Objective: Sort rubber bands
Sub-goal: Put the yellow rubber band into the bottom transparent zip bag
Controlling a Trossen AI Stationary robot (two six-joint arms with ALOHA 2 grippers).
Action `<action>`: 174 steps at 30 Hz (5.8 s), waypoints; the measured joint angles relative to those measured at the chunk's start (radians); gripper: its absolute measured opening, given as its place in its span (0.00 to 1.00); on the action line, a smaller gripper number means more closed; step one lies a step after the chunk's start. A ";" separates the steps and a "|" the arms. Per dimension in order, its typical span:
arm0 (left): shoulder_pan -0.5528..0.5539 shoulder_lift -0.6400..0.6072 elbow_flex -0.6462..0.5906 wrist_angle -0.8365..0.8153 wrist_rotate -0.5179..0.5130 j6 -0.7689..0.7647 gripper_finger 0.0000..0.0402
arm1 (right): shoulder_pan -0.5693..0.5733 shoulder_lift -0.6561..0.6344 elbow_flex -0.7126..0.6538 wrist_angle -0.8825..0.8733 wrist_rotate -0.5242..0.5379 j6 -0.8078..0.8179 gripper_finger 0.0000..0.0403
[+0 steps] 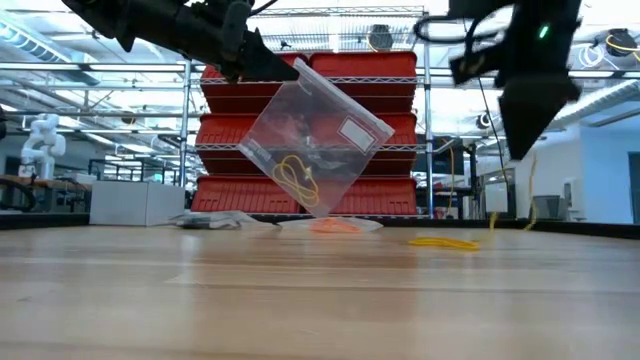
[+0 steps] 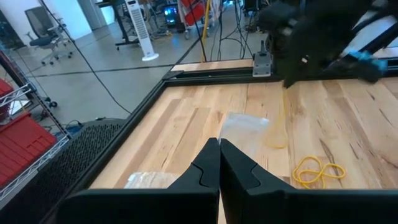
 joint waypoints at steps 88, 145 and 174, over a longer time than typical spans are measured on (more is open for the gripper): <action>0.000 0.000 0.000 -0.026 0.027 0.001 0.00 | -0.080 -0.017 0.164 0.573 0.031 -0.452 0.00; 0.000 0.001 0.000 0.026 0.103 -0.032 0.00 | -0.094 0.041 0.377 0.568 0.127 -0.585 0.00; -0.002 0.001 0.000 0.034 0.068 -0.072 0.00 | -0.197 0.189 0.376 0.565 0.066 -0.635 0.00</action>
